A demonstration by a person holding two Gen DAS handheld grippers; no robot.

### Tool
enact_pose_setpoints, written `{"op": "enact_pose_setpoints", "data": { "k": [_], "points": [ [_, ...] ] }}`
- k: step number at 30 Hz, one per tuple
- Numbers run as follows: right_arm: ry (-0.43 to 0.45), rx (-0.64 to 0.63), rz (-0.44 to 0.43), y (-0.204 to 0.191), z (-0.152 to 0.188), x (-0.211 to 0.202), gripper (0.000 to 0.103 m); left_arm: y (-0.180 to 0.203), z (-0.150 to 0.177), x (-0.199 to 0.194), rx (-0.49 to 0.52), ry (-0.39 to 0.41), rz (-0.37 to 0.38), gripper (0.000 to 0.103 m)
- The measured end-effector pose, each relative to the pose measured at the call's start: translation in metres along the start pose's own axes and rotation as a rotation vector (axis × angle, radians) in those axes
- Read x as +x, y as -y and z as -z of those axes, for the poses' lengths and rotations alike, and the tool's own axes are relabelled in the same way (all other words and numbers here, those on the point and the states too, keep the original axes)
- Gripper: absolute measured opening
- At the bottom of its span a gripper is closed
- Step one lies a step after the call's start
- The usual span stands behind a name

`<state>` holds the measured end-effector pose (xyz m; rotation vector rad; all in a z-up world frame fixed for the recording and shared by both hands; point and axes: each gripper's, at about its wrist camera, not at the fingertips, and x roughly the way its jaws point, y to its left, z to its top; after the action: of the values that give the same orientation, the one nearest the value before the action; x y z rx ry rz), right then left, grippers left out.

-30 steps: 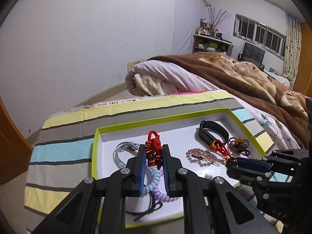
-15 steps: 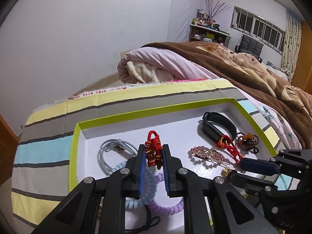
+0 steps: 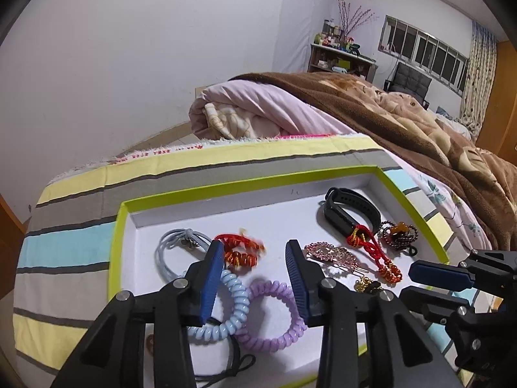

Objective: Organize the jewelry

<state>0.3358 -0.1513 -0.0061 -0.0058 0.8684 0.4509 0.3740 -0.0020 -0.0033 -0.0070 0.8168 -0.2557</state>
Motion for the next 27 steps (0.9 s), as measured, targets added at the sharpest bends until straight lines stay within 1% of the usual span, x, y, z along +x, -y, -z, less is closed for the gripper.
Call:
{"op": "enact_pose_setpoints", "data": {
  "k": [5,11,15,18,22,27],
  "points": [
    [0.022,0.011,0.0,0.0,0.006,-0.017,0.024,-0.003,0.005,-0.027,-0.029,0.039,-0.003,0.039],
    [0.058,0.015,0.009,-0.006,0.02,-0.044,0.024,-0.005,0.023,-0.072,-0.078,0.093,-0.009,0.039],
    [0.09,0.008,0.022,-0.013,0.034,-0.067,0.025,0.002,0.043,-0.109,-0.097,0.135,-0.034,0.039],
    [0.117,-0.005,0.027,-0.02,0.046,-0.085,0.036,0.01,0.06,-0.135,-0.103,0.167,-0.052,0.039],
    [0.148,-0.024,0.034,-0.031,0.064,-0.109,0.036,0.023,0.083,-0.163,-0.098,0.196,-0.08,0.039],
    [0.179,-0.031,0.044,-0.039,0.082,-0.13,0.036,0.04,0.115,-0.191,-0.1,0.213,-0.109,0.039]
  ]
}}
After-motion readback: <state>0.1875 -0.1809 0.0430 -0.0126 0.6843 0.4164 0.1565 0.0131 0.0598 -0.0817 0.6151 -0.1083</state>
